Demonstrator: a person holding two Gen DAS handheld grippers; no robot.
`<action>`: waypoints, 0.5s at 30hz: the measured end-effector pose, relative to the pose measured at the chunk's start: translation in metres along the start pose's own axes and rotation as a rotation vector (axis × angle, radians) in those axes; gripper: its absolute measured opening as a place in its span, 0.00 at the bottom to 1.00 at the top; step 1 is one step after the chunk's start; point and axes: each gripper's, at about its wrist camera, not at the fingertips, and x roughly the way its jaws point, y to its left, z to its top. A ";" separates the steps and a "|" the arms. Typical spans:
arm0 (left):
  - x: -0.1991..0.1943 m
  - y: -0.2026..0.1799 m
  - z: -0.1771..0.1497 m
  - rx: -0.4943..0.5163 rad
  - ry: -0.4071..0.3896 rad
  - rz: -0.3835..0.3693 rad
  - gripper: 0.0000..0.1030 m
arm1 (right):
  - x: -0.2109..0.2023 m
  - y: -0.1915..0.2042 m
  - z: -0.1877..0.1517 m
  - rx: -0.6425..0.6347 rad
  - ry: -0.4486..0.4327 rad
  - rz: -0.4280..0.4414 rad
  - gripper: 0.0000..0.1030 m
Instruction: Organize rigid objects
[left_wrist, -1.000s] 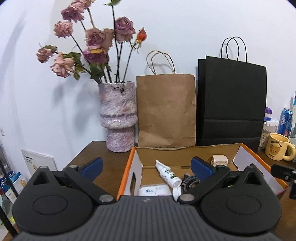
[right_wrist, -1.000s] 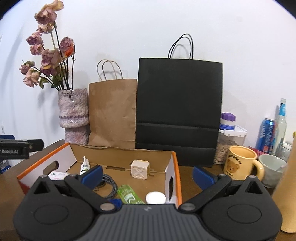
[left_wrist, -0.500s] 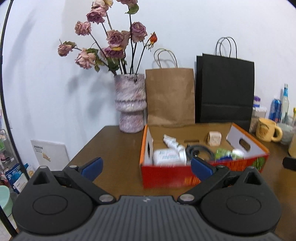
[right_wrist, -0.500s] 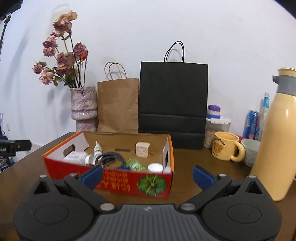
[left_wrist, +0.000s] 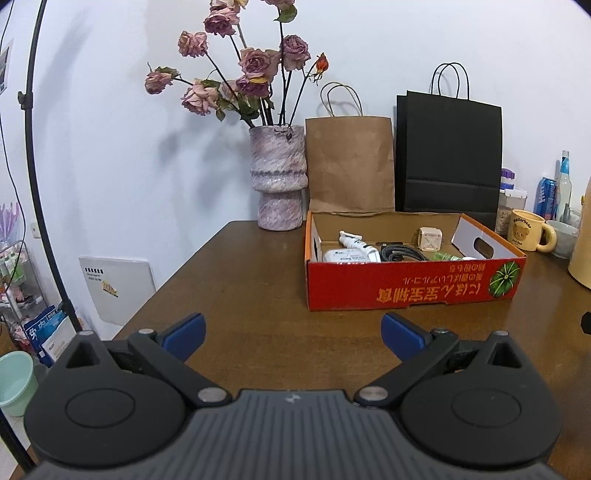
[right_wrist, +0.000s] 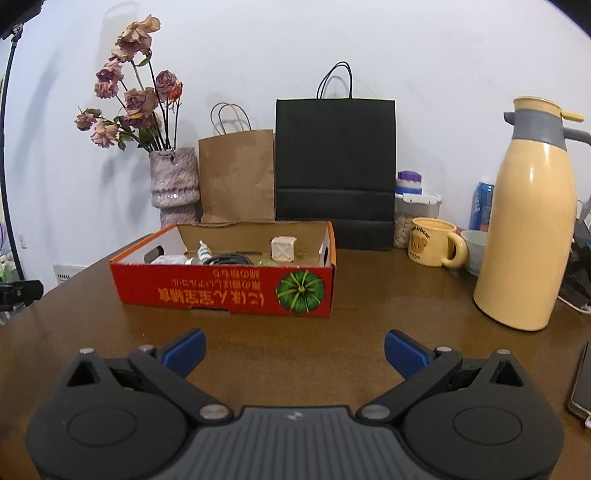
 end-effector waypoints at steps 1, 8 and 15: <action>-0.001 0.001 -0.001 -0.003 0.002 0.000 1.00 | -0.002 0.000 -0.002 0.002 0.002 0.000 1.00; -0.005 0.003 -0.005 -0.007 0.006 0.001 1.00 | -0.005 0.000 -0.005 0.007 0.008 0.002 1.00; -0.007 0.003 -0.006 -0.011 0.006 0.004 1.00 | -0.006 0.000 -0.005 0.007 0.008 0.005 1.00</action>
